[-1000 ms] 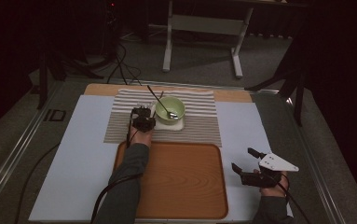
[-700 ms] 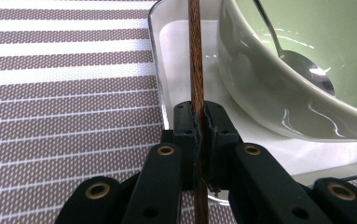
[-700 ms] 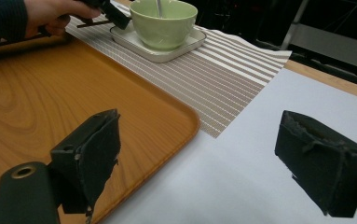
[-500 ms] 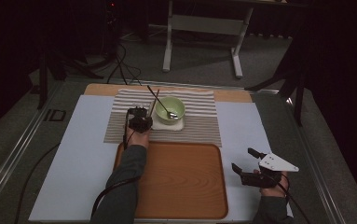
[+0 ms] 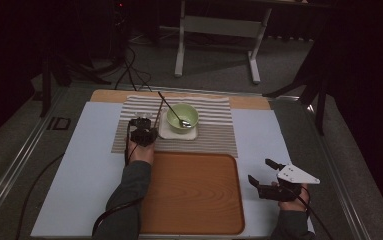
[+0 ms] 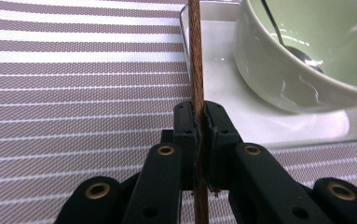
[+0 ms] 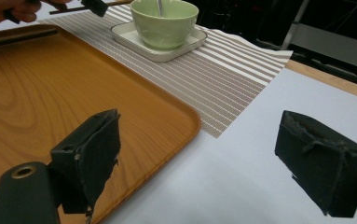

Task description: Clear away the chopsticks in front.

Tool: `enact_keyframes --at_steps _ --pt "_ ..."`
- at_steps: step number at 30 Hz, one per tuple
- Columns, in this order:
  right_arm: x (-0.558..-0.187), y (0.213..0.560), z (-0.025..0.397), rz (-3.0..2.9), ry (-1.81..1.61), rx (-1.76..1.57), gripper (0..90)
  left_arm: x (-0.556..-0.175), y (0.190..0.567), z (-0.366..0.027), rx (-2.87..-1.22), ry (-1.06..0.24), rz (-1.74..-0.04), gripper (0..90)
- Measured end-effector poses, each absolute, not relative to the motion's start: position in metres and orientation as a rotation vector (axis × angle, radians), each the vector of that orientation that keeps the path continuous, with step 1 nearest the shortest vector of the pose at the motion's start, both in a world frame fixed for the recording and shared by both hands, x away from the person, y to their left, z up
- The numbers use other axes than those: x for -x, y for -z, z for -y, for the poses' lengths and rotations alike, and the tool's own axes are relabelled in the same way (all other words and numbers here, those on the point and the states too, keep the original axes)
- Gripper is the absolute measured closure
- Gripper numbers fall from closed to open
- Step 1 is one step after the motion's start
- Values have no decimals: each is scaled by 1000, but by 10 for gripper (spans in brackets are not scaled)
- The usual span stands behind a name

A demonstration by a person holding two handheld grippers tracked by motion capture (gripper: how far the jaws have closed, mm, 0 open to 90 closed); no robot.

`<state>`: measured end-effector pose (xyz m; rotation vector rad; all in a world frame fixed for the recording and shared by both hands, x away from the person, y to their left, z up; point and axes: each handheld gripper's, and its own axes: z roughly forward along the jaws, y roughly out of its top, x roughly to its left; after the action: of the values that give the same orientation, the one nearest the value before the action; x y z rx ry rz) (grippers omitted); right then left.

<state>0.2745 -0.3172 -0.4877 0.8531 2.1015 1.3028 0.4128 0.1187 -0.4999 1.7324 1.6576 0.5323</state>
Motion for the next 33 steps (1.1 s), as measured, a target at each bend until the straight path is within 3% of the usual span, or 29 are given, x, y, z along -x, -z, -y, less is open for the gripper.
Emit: enact_keyframes --at_steps 33 --pt "-274 487 316 -2102 -1302 -851 135 -345 473 -152 -1632 -565 -1656 857"
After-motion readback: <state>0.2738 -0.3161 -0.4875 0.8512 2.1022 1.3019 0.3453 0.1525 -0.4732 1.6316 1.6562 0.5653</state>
